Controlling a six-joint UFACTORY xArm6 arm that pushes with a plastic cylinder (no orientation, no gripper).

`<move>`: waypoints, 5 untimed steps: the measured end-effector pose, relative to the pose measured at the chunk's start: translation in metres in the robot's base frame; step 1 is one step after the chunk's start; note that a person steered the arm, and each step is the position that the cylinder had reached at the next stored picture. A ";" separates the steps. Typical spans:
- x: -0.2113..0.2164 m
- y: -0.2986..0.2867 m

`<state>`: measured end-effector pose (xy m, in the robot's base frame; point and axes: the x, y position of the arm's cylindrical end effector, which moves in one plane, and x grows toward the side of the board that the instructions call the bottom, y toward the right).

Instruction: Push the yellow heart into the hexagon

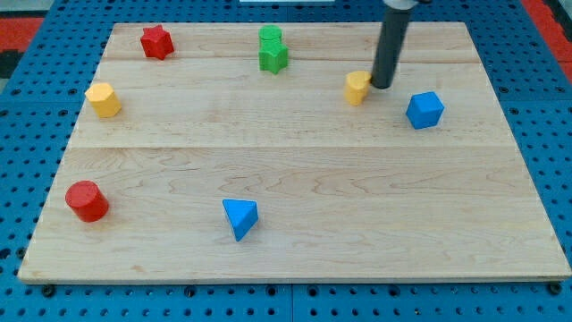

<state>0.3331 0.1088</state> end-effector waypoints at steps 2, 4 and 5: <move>-0.021 -0.100; 0.056 -0.087; 0.056 -0.153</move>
<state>0.3886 -0.0437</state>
